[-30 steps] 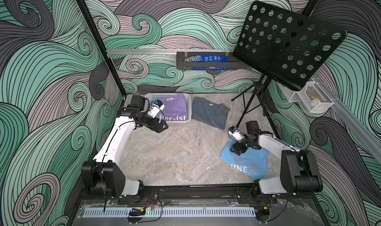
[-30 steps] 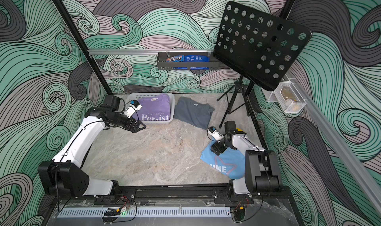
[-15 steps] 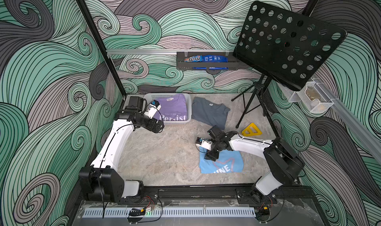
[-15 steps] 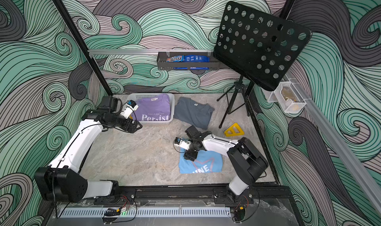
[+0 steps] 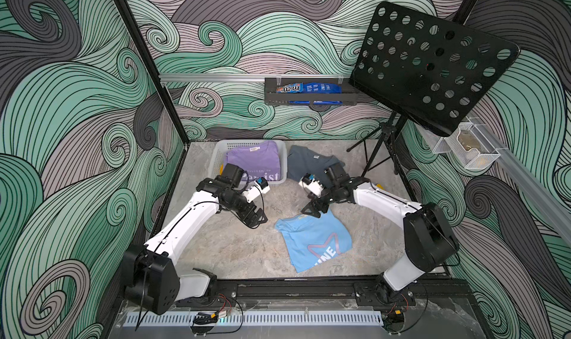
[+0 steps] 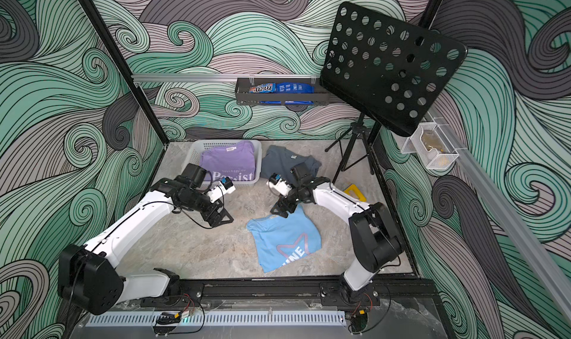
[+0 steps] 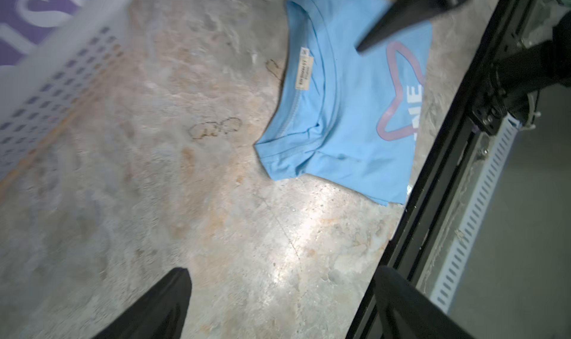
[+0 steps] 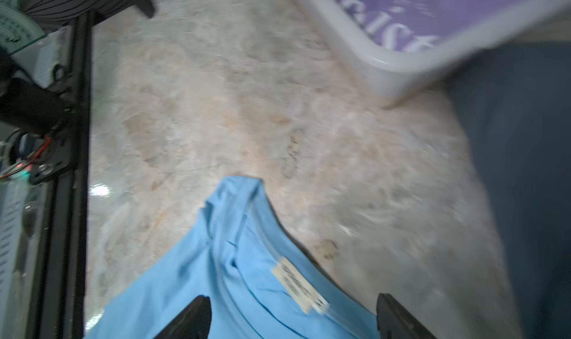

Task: Put the folded t-shirts into the basket
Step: Move the T-shirt to the center of the board, then pick up the T-shirt from the center of the board.

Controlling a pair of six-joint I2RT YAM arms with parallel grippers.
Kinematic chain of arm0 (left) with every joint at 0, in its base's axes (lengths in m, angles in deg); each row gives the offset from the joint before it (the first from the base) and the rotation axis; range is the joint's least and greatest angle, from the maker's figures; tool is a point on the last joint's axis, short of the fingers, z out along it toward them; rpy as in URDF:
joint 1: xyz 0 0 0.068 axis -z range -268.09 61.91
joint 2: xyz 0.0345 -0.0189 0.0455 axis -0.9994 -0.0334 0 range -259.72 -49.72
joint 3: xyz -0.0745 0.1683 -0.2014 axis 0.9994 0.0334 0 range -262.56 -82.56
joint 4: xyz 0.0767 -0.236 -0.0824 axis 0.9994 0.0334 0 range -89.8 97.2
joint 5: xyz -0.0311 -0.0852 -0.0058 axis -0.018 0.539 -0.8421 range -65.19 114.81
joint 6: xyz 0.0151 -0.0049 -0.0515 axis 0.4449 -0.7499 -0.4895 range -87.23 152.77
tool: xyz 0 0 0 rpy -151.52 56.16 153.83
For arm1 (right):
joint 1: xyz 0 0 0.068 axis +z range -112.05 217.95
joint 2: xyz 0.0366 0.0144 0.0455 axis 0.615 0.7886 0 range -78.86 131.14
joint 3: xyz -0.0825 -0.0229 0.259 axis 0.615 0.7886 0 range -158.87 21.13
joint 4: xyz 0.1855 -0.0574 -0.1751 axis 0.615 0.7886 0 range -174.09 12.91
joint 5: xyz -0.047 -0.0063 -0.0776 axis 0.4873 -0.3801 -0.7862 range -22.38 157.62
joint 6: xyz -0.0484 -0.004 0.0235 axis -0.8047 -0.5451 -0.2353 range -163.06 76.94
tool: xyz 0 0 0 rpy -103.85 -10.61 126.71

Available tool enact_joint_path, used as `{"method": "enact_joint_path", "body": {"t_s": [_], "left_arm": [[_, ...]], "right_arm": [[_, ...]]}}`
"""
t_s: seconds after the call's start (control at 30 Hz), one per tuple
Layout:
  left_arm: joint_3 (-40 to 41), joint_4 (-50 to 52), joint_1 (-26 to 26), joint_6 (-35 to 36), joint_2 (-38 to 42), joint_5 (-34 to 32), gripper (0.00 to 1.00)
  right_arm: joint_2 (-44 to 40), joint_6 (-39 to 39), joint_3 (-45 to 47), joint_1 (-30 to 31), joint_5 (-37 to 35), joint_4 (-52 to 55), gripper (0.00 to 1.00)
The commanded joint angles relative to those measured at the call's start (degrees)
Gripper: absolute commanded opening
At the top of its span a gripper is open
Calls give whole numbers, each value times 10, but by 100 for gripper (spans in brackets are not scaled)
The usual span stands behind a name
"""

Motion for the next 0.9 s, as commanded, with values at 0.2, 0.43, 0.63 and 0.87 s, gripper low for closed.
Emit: {"method": "enact_joint_path", "body": {"t_s": [0.2, 0.43, 0.63, 0.87], "left_arm": [[-55, -42, 145, 17, -161, -106, 96], [-90, -50, 212, 13, -238, -189, 94], [-122, -44, 231, -13, -281, -210, 95], [-188, -25, 236, -38, -335, -168, 99]], "right_arm": [[65, -6, 11, -63, -52, 51, 86], [87, 2, 32, -58, -92, 26, 65], [76, -2, 56, -107, -126, 18, 50], [52, -7, 76, -124, -94, 20, 53]]}}
